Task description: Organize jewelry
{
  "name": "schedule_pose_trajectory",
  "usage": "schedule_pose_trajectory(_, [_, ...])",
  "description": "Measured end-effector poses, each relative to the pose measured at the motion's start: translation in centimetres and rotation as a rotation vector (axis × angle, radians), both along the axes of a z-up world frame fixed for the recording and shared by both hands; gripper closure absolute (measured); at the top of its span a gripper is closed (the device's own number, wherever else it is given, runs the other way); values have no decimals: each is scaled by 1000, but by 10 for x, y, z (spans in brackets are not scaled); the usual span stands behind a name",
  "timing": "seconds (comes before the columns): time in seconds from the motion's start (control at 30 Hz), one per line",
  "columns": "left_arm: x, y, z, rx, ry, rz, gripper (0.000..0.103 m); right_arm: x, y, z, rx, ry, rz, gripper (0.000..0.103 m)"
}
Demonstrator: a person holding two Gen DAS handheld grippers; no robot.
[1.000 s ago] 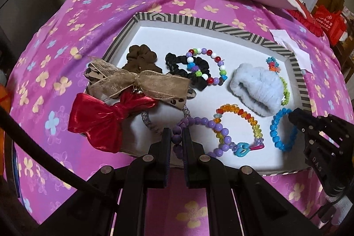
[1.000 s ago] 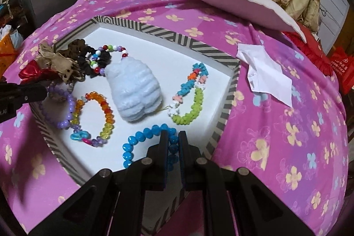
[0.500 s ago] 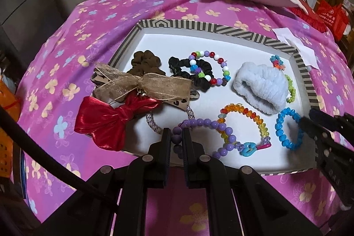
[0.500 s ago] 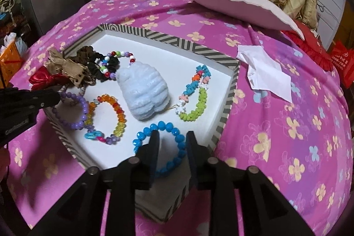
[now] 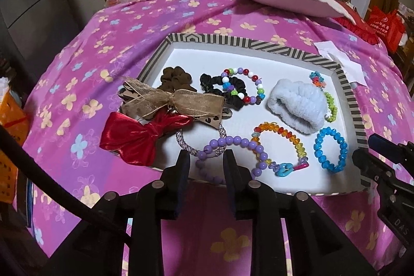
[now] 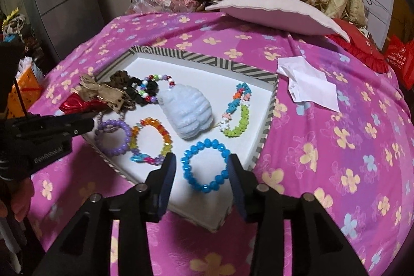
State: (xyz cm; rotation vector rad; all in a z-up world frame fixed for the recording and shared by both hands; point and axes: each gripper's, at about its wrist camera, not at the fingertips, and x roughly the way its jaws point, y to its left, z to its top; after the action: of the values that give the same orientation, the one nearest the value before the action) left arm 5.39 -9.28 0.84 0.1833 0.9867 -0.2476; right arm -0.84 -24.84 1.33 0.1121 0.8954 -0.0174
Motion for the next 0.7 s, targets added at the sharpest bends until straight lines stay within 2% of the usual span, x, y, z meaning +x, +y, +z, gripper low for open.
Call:
schedule_pose_trajectory(0.3, [-20,4,20,-5,-61,7,56,-9,11,7,66,-42,-34,53])
schedule_pose_trajectory(0.7, [-44,15,44,-45,-110,34,56,-27,27,27,85,-102,-86,40])
